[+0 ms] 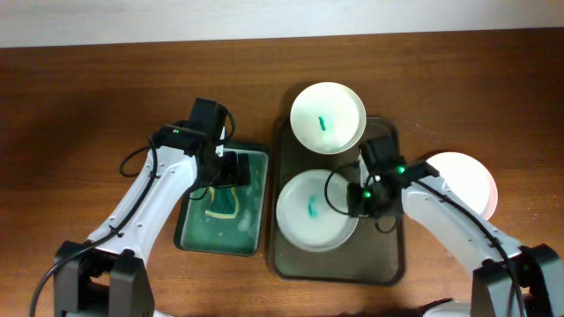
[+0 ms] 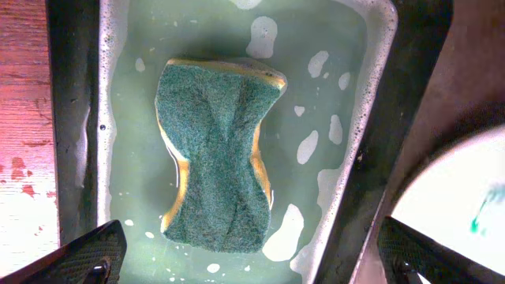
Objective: Clean dirty plates on tray and stack at the side
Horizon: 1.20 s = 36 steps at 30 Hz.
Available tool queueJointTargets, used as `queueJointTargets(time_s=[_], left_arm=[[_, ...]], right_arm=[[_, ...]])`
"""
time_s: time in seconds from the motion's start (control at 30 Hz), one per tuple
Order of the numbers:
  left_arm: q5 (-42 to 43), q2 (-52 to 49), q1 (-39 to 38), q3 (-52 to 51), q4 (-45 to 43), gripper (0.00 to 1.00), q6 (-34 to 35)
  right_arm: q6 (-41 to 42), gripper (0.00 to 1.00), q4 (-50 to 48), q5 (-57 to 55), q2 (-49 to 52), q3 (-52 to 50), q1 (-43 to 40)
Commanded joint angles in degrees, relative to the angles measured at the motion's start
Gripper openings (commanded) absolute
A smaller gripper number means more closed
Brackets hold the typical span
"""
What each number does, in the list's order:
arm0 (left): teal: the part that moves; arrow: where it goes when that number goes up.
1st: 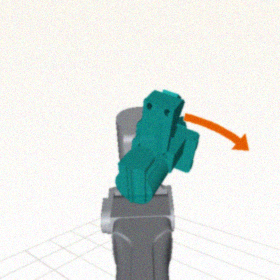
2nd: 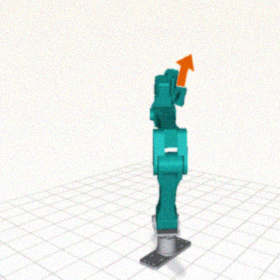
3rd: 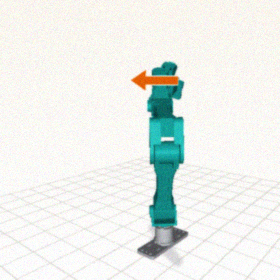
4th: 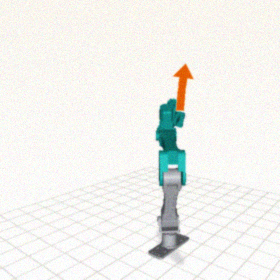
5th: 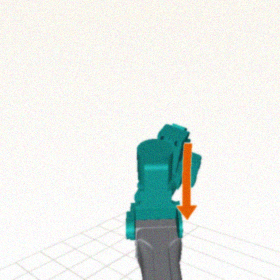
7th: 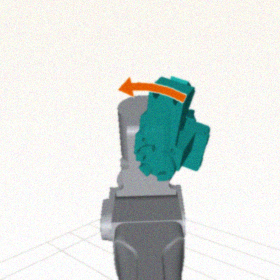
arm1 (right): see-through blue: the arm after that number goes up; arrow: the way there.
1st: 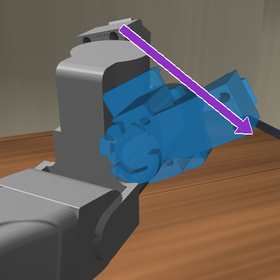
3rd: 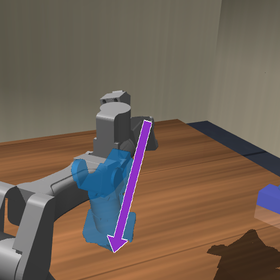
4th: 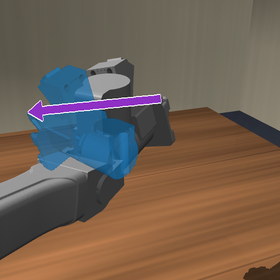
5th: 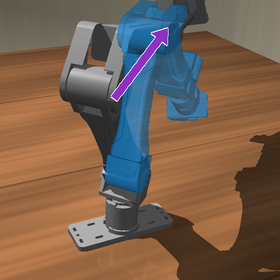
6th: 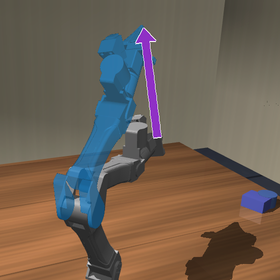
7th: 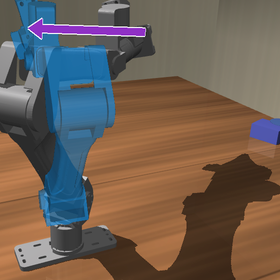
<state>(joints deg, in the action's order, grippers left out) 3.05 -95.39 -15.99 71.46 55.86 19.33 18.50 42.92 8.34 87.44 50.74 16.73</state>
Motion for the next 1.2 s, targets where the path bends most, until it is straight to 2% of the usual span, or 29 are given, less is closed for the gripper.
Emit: queueJointTargets(time_s=[0.0, 0.1, 0.17, 0.2, 0.23, 0.37, 0.4, 0.43, 0.47, 0.53, 0.57, 0.6, 0.67, 0.7, 0.73, 0.83, 0.87, 1.0, 1.17], left_arm=[[0.4, 0.6, 0.0, -0.1, -0.1, 1.0, -0.1], [0.4, 0.6, 0.0, -0.1, -0.1, 1.0, -0.1], [0.4, 0.6, 0.0, -0.1, -0.1, 1.0, -0.1], [0.4, 0.6, 0.0, -0.1, -0.1, 1.0, -0.1], [0.4, 0.6, 0.0, -0.1, -0.1, 1.0, -0.1], [1.6, 0.6, 0.0, -0.1, -0.6, 1.0, -0.1], [0.6, 0.3, 0.0, -0.3, -1.4, 0.91, -0.1], [-0.5, 0.0, 0.0, -0.5, -1.6, 0.7, -0.1], [-0.9, -0.9, 0.0, -1.7, -1.7, 0.62, -0.1], [-1.6, -2.2, 0.0, -5.3, -3.6, 0.63, -0.1], [-3.1, -3.1, 0.0, -9.4, -8.7, 0.59, -0.1], [-3.2, -3.9, 0.0, -12.4, -13.7, 0.57, -0.1], [-2.8, -6.0, 0.0, -17.5, -20.9, 0.48, 0.6], [-2.3, -7.0, 0.0, -19.1, -22.2, 0.33, 0.6], [-2.4, -8.0, 0.0, -19.5, -22.2, 0.0, 0.6], [-2.0, -7.8, 0.0, -16.4, -19.2, 0.0, 0.5], [-1.7, -7.8, 0.0, -13.3, -15.9, 0.0, 0.5], [0.2, -7.8, 0.0, -2.5, -4.5, 0.0, -1.9], [6.0, -7.0, 0.0, 0.5, -2.5, 0.0, -1.9]], right_arm=[[-3.2, 0.04, -3.3, -8.9, 0.4, 0.6, -0.2], [-11.0, 0.04, -3.9, -7.5, 0.8, 0.3, -0.2], [-11.2, 0.04, -3.1, -7.5, 0.8, 0.3, -0.2], [-11.2, 0.27, -2.3, -7.5, 0.8, 0.3, -0.2], [-11.0, 0.36, -1.5, -7.5, 0.7, 0.7, -0.4], [-8.4, 0.48, 7.1, -1.7, -2.1, 9.2, -0.4], [-8.3, 0.49, 8.8, 0.4, -2.3, 10.3, -0.4], [-8.3, 0.49, 10.0, 2.3, -2.2, 10.6, -0.4], [-7.0, 0.49, 11.6, 2.9, -2.2, 10.6, -0.4], [-3.5, 0.49, 14.0, 2.9, -2.2, 10.6, -0.4], [-1.7, 0.47, 14.6, 2.9, -2.2, 10.6, -0.4], [-1.4, 0.4, 14.8, 3.3, -2.2, 10.6, -0.8], [-1.4, 0.39, 15.3, 5.7, -2.2, 10.5, -1.8], [-1.4, 0.39, 15.6, 6.6, -2.2, 10.4, -2.5], [-0.8, 0.38, 15.8, 6.7, -2.2, 9.5, -4.7], [-0.5, 0.32, 15.0, 8.7, -1.8, 6.3, -9.1], [-3.3, 0.31, 13.2, 10.4, -1.8, 5.1, -9.9], [-4.3, 0.29, 9.2, 10.5, -1.8, 2.8, -10.0], [-4.3, 0.26, 0.5, 10.6, -1.6, -2.6, -10.1]])
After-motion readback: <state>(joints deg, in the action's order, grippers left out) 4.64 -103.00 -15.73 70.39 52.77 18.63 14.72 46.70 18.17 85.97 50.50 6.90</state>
